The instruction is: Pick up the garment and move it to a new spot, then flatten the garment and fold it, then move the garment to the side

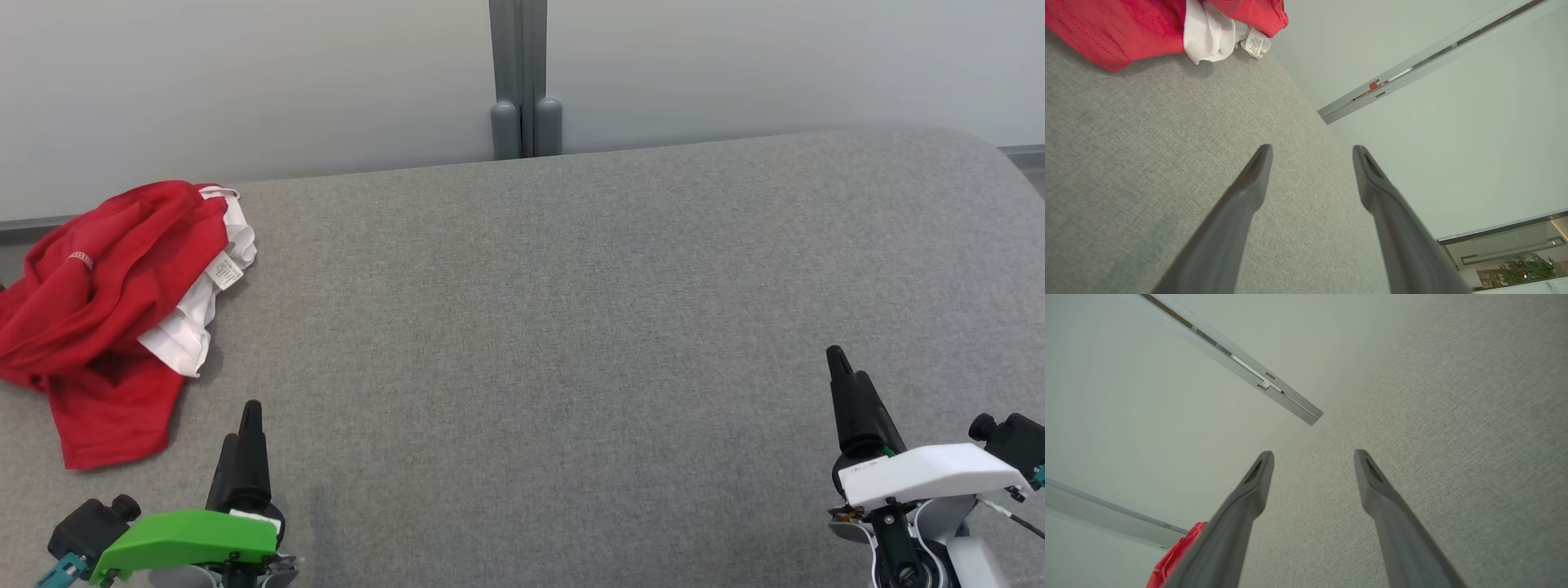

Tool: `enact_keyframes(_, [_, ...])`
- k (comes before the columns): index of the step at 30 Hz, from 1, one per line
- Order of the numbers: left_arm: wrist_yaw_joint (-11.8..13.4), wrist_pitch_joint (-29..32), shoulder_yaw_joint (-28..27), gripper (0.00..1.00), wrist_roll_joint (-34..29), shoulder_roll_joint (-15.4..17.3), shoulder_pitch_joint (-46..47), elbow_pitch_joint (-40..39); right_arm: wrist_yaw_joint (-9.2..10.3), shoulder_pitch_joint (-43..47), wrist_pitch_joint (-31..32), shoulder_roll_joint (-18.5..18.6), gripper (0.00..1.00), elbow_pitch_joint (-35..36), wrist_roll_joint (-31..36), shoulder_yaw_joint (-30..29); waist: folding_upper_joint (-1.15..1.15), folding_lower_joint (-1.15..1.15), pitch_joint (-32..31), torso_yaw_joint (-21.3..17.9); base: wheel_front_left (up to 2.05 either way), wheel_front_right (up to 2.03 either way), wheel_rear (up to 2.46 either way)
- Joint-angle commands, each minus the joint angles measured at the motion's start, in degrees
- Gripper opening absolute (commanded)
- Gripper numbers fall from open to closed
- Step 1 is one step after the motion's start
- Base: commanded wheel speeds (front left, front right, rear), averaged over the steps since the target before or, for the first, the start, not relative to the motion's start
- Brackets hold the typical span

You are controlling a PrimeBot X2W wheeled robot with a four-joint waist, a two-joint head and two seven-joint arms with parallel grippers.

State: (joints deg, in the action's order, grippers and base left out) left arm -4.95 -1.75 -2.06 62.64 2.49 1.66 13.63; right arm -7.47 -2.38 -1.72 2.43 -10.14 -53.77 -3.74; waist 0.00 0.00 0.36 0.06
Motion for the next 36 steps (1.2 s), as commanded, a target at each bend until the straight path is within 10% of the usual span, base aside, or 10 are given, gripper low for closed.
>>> enact_keyframes(1, [0.25,-0.66,0.17,1.0,-2.44,0.36,0.21,-0.94,-0.02,-0.12,-0.7,0.37,1.0,1.26,2.65,0.2,0.0,0.0,-0.01,0.03,0.0,0.0,0.0])
enact_keyframes(36, [1.58,-7.01,1.48,1.0,-31.05,0.48,-2.18,-2.7,-0.02,1.15,-7.07,0.48,1.0,4.02,31.88,3.44,0.0,0.0,0.14,0.43,0.0,0.0,0.0])
